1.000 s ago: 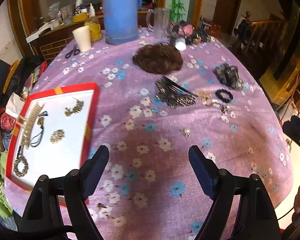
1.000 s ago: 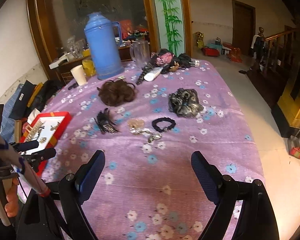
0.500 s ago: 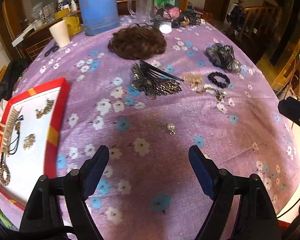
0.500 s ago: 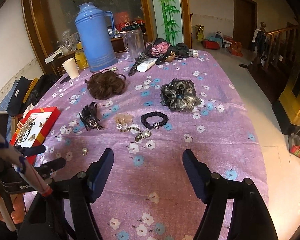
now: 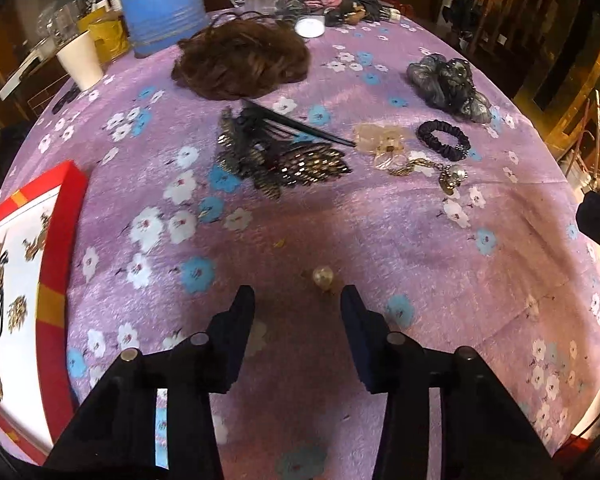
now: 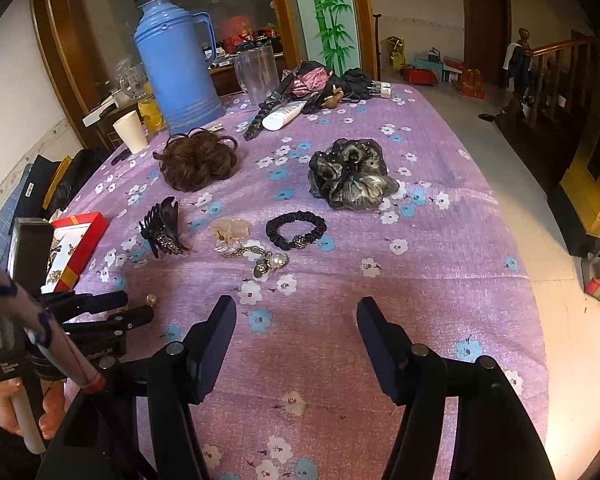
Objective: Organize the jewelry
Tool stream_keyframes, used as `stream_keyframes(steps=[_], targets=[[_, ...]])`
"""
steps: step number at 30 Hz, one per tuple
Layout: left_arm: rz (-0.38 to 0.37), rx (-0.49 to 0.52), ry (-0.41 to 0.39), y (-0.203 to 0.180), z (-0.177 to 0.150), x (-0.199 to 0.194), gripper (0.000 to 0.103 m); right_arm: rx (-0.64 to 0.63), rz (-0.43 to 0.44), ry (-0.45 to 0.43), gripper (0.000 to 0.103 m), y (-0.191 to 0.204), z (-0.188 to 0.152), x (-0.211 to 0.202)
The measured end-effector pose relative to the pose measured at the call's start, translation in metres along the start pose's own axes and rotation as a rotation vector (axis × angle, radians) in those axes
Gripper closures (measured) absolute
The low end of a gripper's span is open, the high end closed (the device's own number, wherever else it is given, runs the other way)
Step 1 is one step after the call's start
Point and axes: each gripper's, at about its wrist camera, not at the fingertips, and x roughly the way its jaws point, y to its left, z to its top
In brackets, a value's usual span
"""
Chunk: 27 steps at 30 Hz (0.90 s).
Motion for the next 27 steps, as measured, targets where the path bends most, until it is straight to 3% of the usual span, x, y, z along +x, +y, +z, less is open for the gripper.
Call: stream_keyframes(steps=[5,11,27], targets=[[0.010,0.015,-0.002,-0.006,0.005,0.006,0.063,0.002,0.008,0.003,0.036,-0.002,0.001,0.006],[0.007,0.031,-0.008,-0.009,0.007,0.006,0.093,-0.001,0.019,0.009,0.037,0.001,0.001,0.011],[-0.031,0.015,-0.046,0.004,0.002,-0.015,0.093,-0.030,0.038,0.067,0.047,0.016,0.010,0.048]])
